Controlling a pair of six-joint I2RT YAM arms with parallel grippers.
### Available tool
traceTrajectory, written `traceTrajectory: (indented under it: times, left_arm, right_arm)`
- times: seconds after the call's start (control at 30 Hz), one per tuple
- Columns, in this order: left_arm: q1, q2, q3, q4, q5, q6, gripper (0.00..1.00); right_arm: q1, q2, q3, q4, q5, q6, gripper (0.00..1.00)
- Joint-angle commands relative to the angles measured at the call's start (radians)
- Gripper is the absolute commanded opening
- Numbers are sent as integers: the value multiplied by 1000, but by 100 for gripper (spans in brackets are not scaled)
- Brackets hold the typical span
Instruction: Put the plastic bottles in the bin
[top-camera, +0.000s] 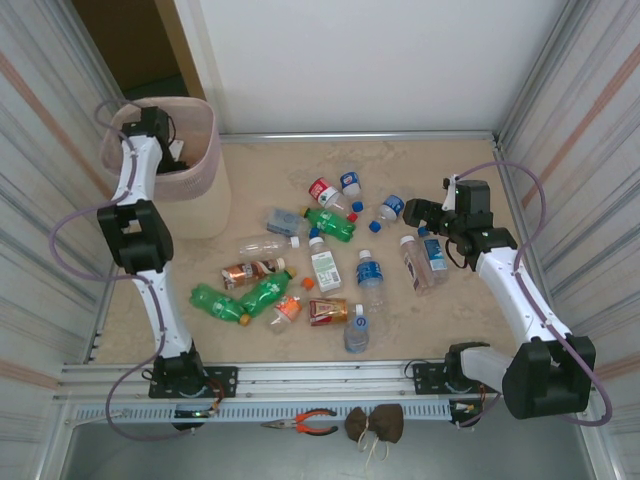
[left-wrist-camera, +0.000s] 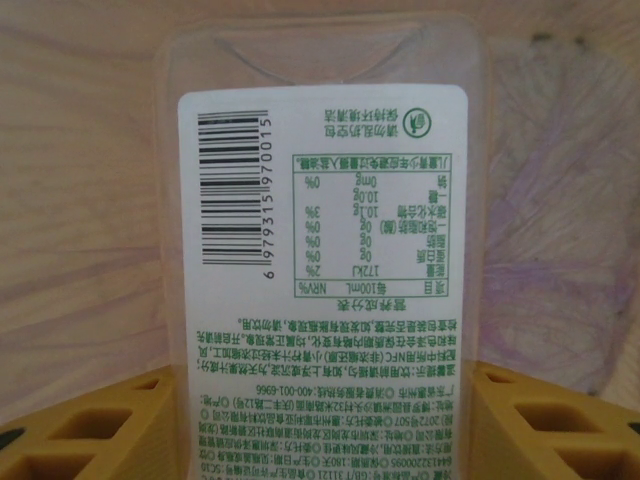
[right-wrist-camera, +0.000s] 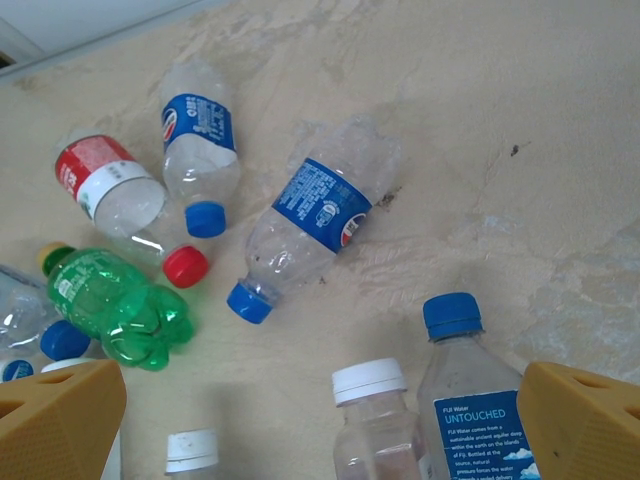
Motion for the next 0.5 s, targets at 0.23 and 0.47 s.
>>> traceTrajectory:
  times: [0.23,0.47]
  left_arm:
    - [6,4,-91,88,36,-39,62]
    - [6,-43,-82,94,73,-38,75]
  right_arm:
    - [9,-16,12,12,29,7,99]
    - [9,-35,27,1,33,4,99]
